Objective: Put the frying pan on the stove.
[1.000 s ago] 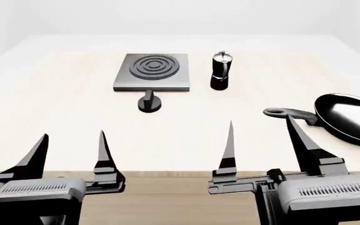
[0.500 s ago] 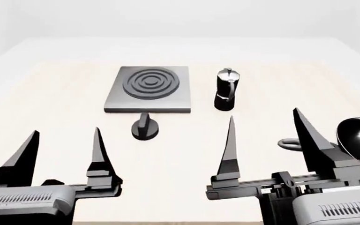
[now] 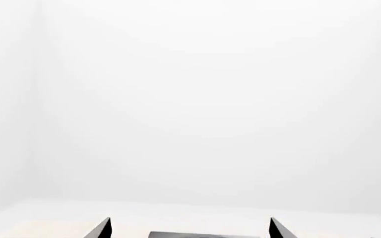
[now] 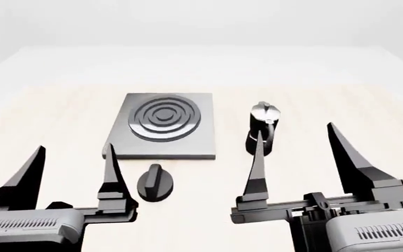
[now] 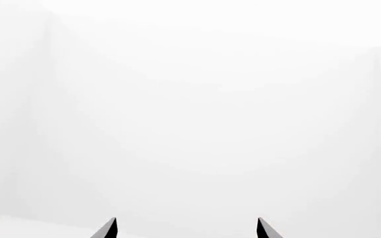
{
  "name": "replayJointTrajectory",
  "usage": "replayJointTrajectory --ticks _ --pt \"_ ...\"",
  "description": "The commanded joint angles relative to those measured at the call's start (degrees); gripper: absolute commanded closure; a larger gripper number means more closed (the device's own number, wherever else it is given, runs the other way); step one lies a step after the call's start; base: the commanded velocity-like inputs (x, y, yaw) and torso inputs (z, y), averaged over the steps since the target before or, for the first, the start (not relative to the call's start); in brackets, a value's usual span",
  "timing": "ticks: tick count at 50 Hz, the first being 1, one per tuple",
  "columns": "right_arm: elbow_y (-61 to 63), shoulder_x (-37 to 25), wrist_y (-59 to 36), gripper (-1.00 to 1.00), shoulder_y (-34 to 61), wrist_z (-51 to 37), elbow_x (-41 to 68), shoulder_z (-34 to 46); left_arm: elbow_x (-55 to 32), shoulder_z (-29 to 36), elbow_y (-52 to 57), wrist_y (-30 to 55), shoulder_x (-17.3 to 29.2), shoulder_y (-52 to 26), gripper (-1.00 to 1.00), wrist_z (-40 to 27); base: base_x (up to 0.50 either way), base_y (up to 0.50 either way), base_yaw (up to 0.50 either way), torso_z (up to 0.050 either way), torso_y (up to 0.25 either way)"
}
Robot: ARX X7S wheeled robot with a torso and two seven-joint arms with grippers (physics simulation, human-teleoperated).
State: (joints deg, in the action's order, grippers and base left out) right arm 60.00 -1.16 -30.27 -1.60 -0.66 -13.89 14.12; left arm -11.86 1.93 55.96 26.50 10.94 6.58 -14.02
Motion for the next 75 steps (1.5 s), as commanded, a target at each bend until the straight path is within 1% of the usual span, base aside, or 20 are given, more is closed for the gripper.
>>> replayJointTrajectory --ticks 1,2,3,17,24,58,75 --pt "0.0 0.8 3.2 -1.0 -1.3 0.6 0.1 -2.1 -0.7 -1.8 0.3 -1.5 -0.5 0.3 -1.0 1.2 0.0 0.0 0.0 0.0 0.0" --pt "-0.1 0.7 0.8 -1.0 -1.1 0.6 -0.2 -2.0 -0.9 -1.8 0.3 -1.5 -0.5 0.3 -1.0 1.1 0.0 0.0 0.0 0.0 0.0" --pt "-0.1 0.2 0.3 -1.0 -1.1 0.5 -1.6 -1.2 -0.9 -1.9 0.2 -1.5 -0.4 0.2 -1.0 1.1 0.0 0.0 0.0 0.0 0.0" --pt "-0.2 0.1 -0.1 -1.0 -1.1 0.7 -2.0 -0.5 -1.6 -1.6 0.3 -1.5 0.3 0.1 -1.0 0.2 0.0 0.46 0.0 0.0 0.0" --pt "-0.1 0.3 0.6 -1.0 -1.3 -0.3 0.6 -1.9 -1.4 -1.0 0.6 -0.1 0.9 -0.4 -1.0 -0.7 0.0 0.34 0.0 0.002 0.0" --pt "-0.1 0.7 -0.6 -1.0 -1.3 0.1 -0.1 -1.8 -2.0 0.2 0.7 -0.6 2.8 -0.1 -1.0 -2.4 0.0 0.0 0.0 0.05 -0.015" --pt "-0.2 -0.5 -1.2 -1.0 -1.1 -1.0 0.3 -1.0 -1.4 1.5 0.9 -0.2 4.1 -0.3 -1.0 -3.3 0.0 0.0 0.0 0.049 -0.036"
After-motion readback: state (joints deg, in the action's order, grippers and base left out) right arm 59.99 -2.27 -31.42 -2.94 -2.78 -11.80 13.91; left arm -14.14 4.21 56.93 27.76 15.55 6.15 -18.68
